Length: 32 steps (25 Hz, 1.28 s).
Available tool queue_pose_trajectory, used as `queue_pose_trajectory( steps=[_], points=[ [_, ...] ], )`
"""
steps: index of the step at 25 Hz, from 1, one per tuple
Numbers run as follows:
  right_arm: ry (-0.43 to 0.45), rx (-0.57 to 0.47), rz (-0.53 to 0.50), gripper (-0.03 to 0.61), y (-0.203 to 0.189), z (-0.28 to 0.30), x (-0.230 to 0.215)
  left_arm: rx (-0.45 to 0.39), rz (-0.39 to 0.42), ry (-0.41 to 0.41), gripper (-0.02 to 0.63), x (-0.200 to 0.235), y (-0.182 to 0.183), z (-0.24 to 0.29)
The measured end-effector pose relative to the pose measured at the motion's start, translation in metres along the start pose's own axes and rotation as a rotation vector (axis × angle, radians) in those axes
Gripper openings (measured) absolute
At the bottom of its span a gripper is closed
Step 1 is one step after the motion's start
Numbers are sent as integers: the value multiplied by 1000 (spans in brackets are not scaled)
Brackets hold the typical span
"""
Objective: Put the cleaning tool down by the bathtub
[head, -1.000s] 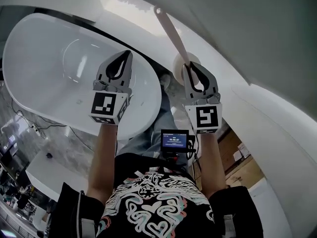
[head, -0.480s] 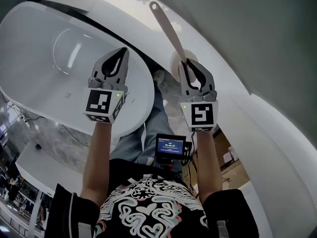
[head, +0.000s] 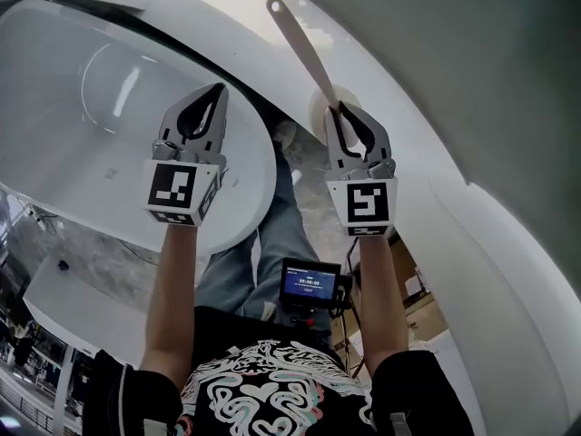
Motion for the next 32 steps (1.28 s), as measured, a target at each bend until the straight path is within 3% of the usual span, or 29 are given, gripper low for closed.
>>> queue_pose_trajectory(
  steps=[32],
  points=[
    [29,197,-79,64,-86,110,-8,36,-106,-8,17,22,-93,56]
  ],
)
Point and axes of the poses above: the fingertips, and each gripper's own axes: z forward along the fingers, x to its left, y out of its top, the point moved 5 cm from there along -z, backward along the fingers, and after that the axes turned 14 degrees about z, right-handed, at the moved point
